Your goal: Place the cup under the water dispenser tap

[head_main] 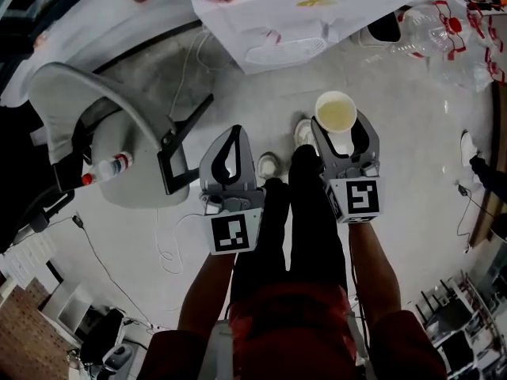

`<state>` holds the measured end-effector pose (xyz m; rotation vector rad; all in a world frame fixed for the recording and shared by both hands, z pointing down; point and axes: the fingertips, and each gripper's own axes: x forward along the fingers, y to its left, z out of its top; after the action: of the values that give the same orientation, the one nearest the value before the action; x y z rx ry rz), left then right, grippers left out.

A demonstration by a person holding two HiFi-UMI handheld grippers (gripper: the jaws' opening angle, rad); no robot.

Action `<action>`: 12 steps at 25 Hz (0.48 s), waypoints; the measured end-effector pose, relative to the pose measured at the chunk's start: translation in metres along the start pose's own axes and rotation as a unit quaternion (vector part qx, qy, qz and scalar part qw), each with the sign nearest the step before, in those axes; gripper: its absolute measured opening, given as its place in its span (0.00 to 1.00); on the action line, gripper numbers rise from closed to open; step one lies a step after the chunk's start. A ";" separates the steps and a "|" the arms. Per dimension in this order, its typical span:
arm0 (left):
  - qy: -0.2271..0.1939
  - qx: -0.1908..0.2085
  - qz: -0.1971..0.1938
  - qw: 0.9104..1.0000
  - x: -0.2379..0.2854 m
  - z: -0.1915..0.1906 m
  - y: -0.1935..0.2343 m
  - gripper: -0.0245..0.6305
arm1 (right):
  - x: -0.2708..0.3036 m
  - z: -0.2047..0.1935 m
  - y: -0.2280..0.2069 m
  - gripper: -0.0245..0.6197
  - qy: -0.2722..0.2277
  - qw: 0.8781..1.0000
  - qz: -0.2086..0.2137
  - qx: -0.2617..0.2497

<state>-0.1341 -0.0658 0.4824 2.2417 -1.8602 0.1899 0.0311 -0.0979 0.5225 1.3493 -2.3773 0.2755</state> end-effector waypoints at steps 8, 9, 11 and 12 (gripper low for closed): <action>0.010 -0.002 0.013 1.000 0.028 -0.072 -0.003 0.05 | 0.048 -0.075 -0.008 0.47 0.020 0.999 0.025 0.005; 0.011 -0.002 0.013 1.000 0.032 -0.080 -0.003 0.05 | 0.054 -0.082 -0.008 0.47 0.023 0.999 0.027 0.003; 0.019 -0.004 0.011 1.000 0.040 -0.096 -0.005 0.05 | 0.064 -0.097 -0.007 0.47 0.029 0.999 0.031 0.003; 0.024 -0.005 0.010 1.000 0.043 -0.104 -0.007 0.05 | 0.069 -0.104 -0.008 0.47 0.033 0.999 0.032 0.004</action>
<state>-0.1149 -0.0795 0.5932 2.1936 -1.8561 0.2355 0.0311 -0.1183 0.6460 1.2492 -2.3703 0.3424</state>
